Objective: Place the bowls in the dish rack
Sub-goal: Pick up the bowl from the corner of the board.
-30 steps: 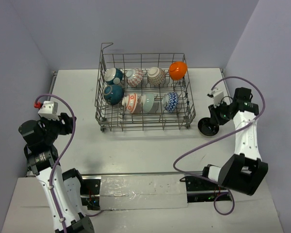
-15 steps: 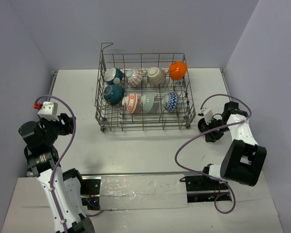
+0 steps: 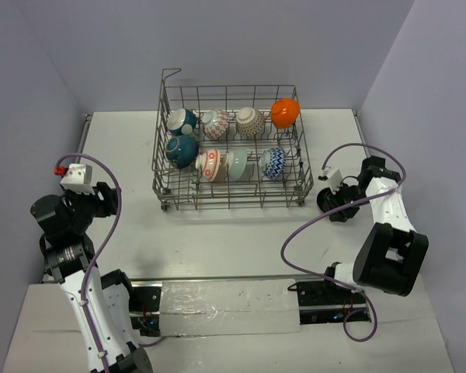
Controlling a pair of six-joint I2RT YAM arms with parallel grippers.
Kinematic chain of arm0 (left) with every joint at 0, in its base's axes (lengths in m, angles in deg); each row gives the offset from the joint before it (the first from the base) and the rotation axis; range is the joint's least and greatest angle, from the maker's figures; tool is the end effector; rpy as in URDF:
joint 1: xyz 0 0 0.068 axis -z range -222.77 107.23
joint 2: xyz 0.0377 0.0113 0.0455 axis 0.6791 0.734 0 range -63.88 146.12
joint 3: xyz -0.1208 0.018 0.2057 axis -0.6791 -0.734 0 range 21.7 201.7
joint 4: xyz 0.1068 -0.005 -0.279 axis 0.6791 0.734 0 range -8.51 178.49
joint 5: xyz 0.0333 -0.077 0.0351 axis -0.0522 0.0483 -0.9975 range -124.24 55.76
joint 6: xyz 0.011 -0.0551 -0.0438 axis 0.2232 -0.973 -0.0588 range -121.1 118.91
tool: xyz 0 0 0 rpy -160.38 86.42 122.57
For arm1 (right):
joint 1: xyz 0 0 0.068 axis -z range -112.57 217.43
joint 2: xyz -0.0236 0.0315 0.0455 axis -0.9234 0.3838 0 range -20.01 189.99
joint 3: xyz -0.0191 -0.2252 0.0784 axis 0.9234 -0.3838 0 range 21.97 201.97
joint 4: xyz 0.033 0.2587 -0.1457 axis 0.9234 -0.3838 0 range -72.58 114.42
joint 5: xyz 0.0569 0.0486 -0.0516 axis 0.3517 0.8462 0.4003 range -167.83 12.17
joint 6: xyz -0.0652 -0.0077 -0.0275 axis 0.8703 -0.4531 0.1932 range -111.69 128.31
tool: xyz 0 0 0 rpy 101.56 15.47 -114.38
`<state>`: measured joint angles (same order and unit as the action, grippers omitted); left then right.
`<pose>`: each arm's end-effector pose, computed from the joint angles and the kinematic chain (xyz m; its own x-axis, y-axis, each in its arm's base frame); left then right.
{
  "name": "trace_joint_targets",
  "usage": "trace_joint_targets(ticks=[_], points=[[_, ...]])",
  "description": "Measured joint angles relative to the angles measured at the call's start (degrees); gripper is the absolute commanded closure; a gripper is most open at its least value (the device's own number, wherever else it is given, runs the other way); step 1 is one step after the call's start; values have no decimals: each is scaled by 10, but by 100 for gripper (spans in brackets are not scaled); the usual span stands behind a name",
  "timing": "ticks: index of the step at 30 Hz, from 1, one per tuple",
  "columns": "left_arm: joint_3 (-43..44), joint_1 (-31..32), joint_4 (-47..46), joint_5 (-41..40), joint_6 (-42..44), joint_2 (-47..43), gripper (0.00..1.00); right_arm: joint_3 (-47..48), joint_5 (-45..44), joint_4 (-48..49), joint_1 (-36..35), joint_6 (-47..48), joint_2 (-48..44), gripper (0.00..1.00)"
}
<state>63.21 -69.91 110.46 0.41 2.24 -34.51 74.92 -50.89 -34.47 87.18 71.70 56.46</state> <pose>0.1957 0.0629 0.3090 -0.2507 -0.0747 -0.9652 0.1240 0.9863 -0.1086 0.2611 -0.0655 0.1526 -0.6368 -0.6183 -0.4607 -0.7245 0.6842 0.0831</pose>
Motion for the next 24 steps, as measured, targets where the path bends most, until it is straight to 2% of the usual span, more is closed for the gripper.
trace_joint_targets(ticks=[7, 24], points=[[0, -1, 0, 0, 0, 0, 33, 15, 12, -11, 0, 8, -25, 62], [0, -1, 0, 0, 0, 0, 34, 29, 12, 9, 0, 3, 44, 61]])
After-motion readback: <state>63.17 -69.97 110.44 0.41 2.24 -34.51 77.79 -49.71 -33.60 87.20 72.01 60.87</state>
